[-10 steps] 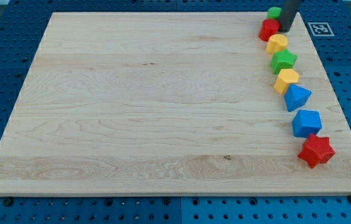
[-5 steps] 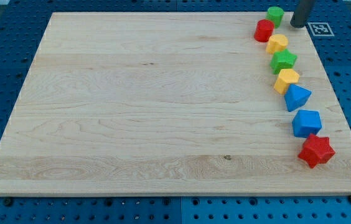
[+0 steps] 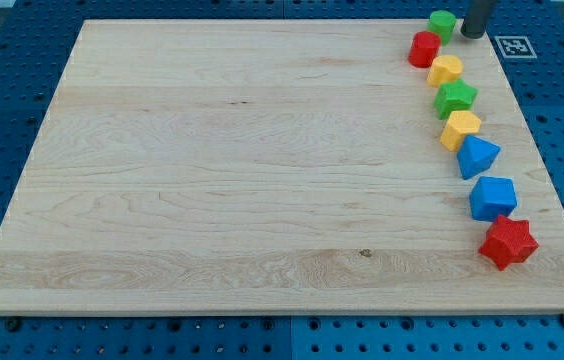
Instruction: Move the green circle to the red circle
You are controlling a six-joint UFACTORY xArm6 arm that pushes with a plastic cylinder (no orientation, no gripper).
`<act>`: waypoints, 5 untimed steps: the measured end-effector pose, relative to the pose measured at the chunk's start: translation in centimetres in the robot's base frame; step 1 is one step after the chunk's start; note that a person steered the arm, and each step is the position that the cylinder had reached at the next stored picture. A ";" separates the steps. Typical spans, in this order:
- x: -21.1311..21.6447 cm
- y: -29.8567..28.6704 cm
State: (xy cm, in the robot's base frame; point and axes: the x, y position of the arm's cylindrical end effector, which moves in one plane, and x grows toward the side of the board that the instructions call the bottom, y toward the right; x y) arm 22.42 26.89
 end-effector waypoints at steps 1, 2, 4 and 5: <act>0.0 -1.2; 0.0 -2.2; -0.1 -2.5; -3.3 -1.9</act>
